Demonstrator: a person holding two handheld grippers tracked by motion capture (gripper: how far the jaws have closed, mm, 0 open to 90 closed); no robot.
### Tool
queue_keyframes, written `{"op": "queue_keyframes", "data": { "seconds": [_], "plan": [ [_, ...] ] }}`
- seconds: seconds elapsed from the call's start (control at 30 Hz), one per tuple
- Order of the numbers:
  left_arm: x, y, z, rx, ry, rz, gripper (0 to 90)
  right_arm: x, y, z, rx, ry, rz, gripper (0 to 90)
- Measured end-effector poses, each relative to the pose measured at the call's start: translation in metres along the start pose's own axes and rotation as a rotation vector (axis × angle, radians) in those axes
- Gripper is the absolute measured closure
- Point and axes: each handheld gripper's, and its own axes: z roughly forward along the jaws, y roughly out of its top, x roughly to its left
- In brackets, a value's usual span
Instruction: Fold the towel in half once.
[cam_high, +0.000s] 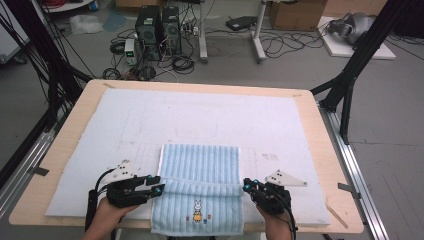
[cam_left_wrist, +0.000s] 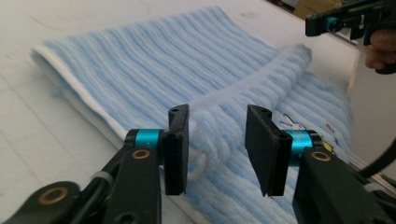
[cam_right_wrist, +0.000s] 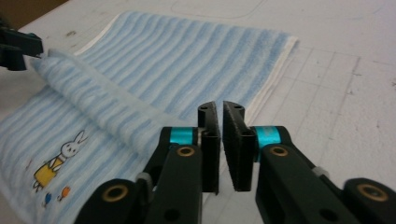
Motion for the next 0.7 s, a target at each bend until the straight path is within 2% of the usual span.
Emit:
{"op": "queue_keyframes", "data": {
  "seconds": [0.1, 0.3, 0.4, 0.5, 0.6, 0.7],
  "plan": [
    [0.006, 0.004, -0.005, -0.026, 0.025, -0.014, 53.8, -0.001, 0.005, 0.011, 0.015, -0.011, 0.006, 81.1],
    [0.021, 0.007, -0.01, -0.051, 0.066, -0.042, 53.7, -0.002, 0.012, 0.047, 0.101, -0.042, -0.064, 74.4],
    [0.029, 0.012, -0.011, -0.058, 0.086, -0.048, 53.7, 0.004, 0.006, 0.055, 0.144, -0.019, -0.112, 74.0],
    [0.035, 0.017, -0.011, -0.061, 0.097, -0.063, 52.8, 0.011, 0.001, 0.049, 0.145, -0.004, -0.153, 69.8],
    [0.036, 0.018, -0.013, -0.072, 0.099, -0.07, 52.0, 0.02, -0.004, 0.038, 0.154, 0.006, -0.248, 66.1],
    [0.035, 0.017, -0.013, -0.078, 0.103, -0.072, 52.0, 0.026, -0.012, 0.026, 0.157, 0.041, -0.278, 65.9]
  ]
}}
